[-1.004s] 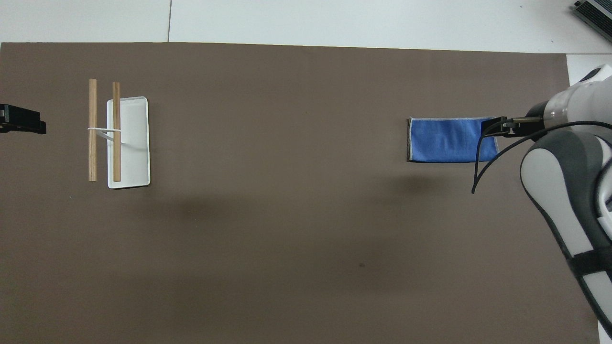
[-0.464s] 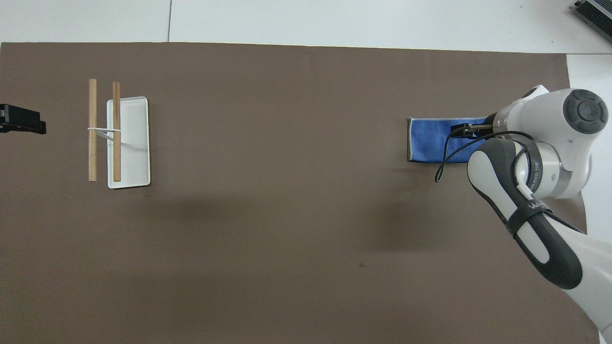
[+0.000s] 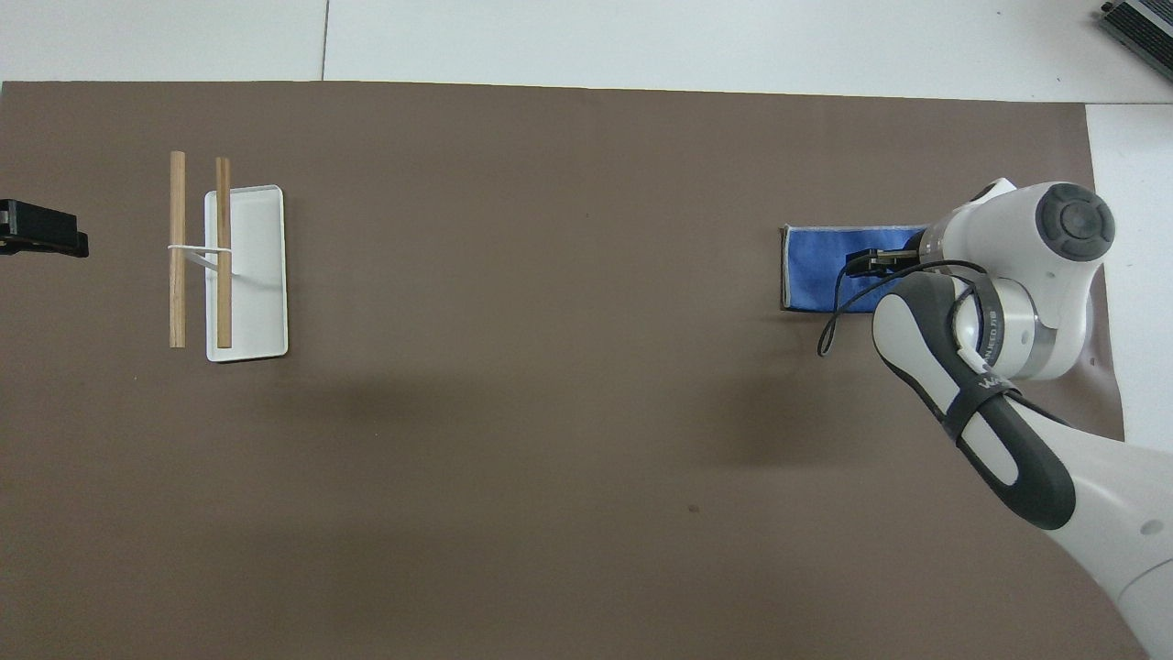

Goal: Right arm passes towel to left arm to hang
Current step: 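Reach the right gripper down to the blue towel's near edge, then close the right gripper on the blue towel edge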

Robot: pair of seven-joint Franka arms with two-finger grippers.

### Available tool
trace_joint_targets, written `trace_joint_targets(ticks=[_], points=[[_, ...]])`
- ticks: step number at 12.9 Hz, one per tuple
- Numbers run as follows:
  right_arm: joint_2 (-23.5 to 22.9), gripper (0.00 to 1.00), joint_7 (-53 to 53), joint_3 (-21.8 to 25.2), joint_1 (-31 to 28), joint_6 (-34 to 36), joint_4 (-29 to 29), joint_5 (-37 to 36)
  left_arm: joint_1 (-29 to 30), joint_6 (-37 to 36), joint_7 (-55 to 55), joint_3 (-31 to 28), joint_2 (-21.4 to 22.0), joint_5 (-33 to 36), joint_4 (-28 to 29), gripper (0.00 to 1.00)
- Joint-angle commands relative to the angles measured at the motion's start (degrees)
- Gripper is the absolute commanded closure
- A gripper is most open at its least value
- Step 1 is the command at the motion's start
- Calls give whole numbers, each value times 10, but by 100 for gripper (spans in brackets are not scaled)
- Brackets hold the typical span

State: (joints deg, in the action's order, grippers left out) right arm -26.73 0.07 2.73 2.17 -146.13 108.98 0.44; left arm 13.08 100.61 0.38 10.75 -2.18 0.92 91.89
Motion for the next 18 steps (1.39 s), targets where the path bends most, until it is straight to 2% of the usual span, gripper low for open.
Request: trace_joint_targets(ticks=[1,3,4,5,11,14,18], points=[[4,15,-9,-4,-3,-7,12,0,4,0,-5,2,11,7,10,0],[7,66,-9,-4,-4,-4,16,0,4,2,-5,2,11,7,10,0],[10,85,-9,-4,-4,-2,18,0,4,2,-5,2,11,7,10,0],[14,100,-7,-4,-4,-2,19,2,4,3,-5,2,11,7,10,0],[61,100,21,-11,-1,41,18,16,4,5,-8,2,11,7,10,0],[97,100,63,-46,-2,92,10,16,4,9,-31,2,11,7,10,0],[129,100,124,-113,-2,160,-26,17,0,9,-134,3,11,6,10,0]])
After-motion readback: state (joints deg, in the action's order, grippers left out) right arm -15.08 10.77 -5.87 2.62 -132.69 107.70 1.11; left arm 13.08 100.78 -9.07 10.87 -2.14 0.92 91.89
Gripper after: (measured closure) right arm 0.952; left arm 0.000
